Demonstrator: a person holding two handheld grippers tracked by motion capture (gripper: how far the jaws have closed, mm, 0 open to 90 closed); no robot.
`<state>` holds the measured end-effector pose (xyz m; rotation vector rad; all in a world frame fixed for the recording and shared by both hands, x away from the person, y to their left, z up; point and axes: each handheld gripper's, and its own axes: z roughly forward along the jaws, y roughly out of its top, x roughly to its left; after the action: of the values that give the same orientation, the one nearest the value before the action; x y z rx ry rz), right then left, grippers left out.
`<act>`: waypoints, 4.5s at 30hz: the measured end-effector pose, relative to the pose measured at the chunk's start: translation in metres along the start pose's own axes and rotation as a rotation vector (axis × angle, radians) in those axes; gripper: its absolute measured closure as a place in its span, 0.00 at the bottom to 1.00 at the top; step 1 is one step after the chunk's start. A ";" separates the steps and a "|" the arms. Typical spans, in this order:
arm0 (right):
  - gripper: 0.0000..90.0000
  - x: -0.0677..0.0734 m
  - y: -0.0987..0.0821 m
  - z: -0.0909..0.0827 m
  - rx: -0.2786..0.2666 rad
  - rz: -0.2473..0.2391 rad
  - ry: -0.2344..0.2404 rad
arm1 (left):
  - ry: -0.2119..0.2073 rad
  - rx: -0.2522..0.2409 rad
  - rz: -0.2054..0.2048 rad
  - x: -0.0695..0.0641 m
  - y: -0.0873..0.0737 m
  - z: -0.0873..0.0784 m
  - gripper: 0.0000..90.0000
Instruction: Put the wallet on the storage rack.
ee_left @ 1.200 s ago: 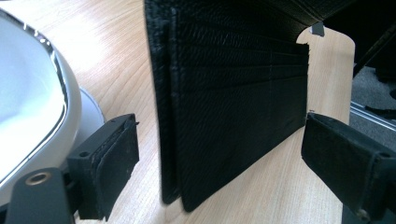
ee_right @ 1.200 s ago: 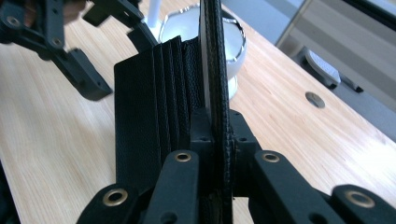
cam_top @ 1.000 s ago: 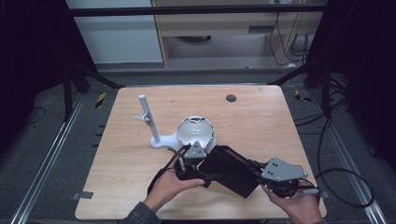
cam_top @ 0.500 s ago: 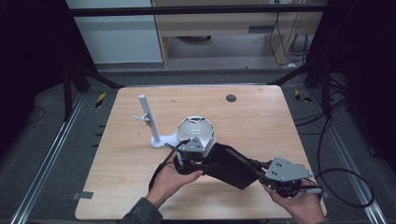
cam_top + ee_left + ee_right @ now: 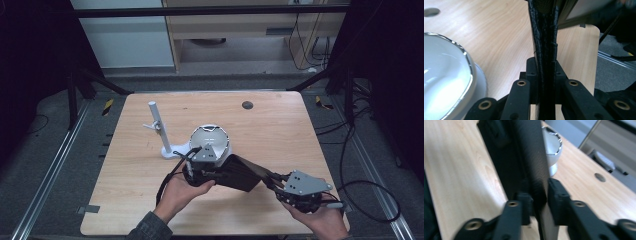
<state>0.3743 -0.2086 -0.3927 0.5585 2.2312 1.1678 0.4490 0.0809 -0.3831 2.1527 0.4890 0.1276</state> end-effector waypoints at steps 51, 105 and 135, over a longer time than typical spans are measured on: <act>0.10 -0.003 -0.085 0.041 0.120 0.338 -0.289 | 0.235 0.079 0.054 0.025 0.074 -0.116 0.90; 0.10 -0.002 -0.088 0.043 0.171 0.328 -0.287 | 0.309 0.133 0.038 0.050 0.075 -0.099 0.90; 0.10 -0.003 -0.090 0.040 0.172 0.338 -0.289 | 0.325 0.158 0.018 0.063 0.058 -0.076 0.89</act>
<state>0.3931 -0.2337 -0.4860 1.1347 2.0464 0.9799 0.5036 0.1331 -0.2969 2.3022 0.6841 0.4676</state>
